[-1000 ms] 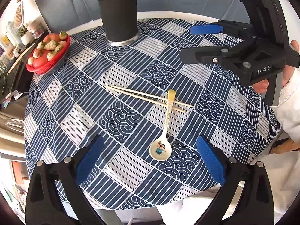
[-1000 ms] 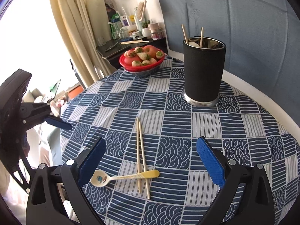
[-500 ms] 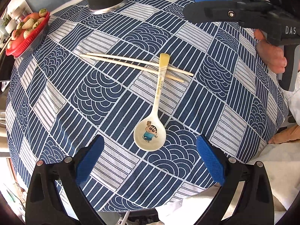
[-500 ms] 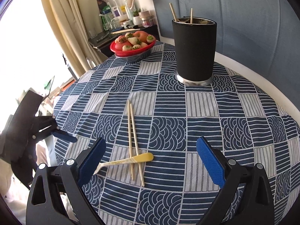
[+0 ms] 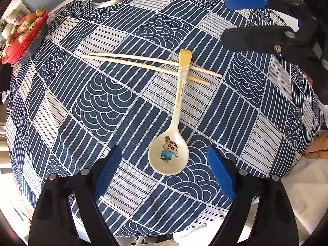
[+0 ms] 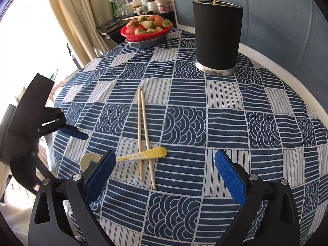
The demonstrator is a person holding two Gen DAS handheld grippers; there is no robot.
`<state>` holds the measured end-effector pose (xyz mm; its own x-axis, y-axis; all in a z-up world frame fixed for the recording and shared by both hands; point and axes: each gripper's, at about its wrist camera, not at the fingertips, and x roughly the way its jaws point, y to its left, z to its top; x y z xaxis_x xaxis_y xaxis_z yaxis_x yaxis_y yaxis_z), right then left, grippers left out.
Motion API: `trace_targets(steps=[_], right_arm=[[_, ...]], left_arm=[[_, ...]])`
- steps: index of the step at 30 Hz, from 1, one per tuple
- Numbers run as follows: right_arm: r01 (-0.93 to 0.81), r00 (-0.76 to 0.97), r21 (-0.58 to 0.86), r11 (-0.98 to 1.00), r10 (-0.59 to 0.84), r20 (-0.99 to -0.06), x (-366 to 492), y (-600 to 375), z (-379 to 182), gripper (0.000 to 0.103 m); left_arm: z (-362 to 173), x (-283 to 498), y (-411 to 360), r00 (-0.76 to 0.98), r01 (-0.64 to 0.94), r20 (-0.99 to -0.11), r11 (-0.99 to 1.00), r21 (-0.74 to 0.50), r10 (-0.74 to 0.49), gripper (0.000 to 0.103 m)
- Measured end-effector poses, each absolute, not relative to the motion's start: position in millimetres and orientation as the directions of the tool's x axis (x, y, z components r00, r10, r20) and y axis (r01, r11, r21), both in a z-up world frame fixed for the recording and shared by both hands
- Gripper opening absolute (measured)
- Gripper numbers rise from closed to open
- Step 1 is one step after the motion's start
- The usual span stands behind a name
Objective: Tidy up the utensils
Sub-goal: 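Lower the left tool and close it on the cartoon-print spoon bowl, then grasp the yellow spoon handle with the right tool while the left tool lifts the bowl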
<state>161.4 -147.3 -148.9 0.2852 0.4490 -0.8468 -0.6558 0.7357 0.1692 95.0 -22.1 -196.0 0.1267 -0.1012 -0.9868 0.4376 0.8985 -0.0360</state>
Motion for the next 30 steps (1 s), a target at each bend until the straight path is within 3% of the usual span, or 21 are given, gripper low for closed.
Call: trace_targets(steps=[3, 4, 5, 15, 23, 27, 29, 30], right_arm=[[-0.658, 0.288, 0.151, 0.738, 0.432, -0.855, 158, -150, -155, 0.093], [-0.659, 0.288, 0.146, 0.738, 0.426, -0.858, 156, -151, -157, 0.093], [-0.658, 0.285, 0.144, 0.739, 0.422, -0.86, 155, -152, -159, 0.093], [-0.628, 0.168, 0.28, 0.726, 0.478, -0.862, 158, -145, -176, 0.093], [-0.691, 0.163, 0.257, 0.675, 0.492, -0.855, 148, -117, -176, 0.092], [-0.684, 0.097, 0.324, 0.654, 0.522, -0.847, 140, -108, -184, 0.091], [-0.68, 0.073, 0.349, 0.645, 0.533, -0.843, 136, -103, -187, 0.077], [-0.68, 0.057, 0.359, 0.639, 0.534, -0.843, 134, -100, -189, 0.075]], left_arm=[[-201, 99, -29, 0.091, 0.468, -0.991, 0.883, -0.049, -0.103, 0.061], [-204, 100, -30, 0.067, 0.478, -0.992, 0.876, -0.065, -0.11, 0.045], [-204, 100, -31, 0.071, 0.485, -0.992, 0.872, -0.059, -0.107, 0.042], [-191, 98, -15, 0.049, 0.508, -0.99, 0.857, -0.086, -0.128, 0.042], [-192, 74, 3, 0.009, 0.456, -0.989, 0.88, -0.129, -0.15, 0.042], [-191, 51, 20, 0.01, 0.425, -0.987, 0.894, -0.14, -0.16, 0.042], [-191, 44, 26, 0.002, 0.417, -0.987, 0.897, -0.144, -0.159, 0.042], [-192, 40, 28, 0.0, 0.413, -0.988, 0.899, -0.142, -0.156, 0.042]])
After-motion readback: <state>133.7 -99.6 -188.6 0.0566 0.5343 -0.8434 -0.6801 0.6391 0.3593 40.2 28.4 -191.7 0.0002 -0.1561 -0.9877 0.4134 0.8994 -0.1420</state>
